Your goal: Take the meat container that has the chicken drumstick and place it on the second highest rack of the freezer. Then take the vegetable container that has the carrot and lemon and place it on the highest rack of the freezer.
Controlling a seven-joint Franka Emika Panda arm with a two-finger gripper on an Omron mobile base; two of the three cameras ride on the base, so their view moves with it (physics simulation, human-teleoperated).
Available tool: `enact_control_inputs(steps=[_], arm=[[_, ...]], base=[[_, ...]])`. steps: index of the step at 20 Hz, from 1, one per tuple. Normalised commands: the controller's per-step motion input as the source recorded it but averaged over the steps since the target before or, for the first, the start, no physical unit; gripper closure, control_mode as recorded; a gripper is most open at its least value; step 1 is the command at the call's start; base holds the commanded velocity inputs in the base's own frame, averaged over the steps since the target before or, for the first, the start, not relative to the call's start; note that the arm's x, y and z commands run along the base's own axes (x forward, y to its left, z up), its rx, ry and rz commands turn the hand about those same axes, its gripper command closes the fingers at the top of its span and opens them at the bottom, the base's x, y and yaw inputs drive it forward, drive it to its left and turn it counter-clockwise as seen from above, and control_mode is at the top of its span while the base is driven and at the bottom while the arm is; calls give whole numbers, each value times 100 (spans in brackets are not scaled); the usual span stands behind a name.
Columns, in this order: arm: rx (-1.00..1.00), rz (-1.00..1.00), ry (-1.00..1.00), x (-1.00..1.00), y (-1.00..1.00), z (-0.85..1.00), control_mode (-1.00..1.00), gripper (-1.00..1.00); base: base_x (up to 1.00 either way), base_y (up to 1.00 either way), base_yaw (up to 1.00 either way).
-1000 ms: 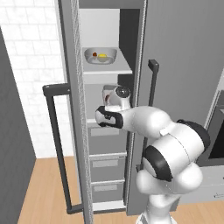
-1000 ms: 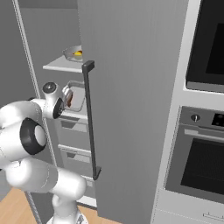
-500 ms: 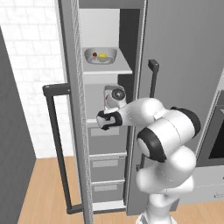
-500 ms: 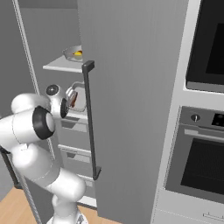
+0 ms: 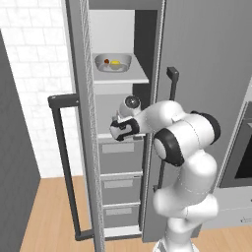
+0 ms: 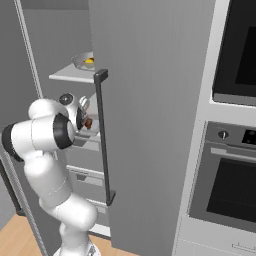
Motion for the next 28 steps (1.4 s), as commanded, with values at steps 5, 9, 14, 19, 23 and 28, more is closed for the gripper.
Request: enact_control_inputs(steps=[5, 9, 14, 19, 23, 28], arm=[[0, 0, -7, 61, 0, -2, -100, -100], [0, 1, -16, -1, 13, 0, -100, -100], [3, 16, 0, -47, 44, 35, -100, -100], [0, 6, -1, -97, 25, 39, -100, -100], [-21, 8, -4, -100, -10, 49, -100, -100], [-36, 39, -7, -100, -26, 30, -100, -100]], base=[[0, 0, 0], [0, 0, 0], [0, 0, 0], [0, 0, 0], [0, 0, 0], [0, 0, 0]])
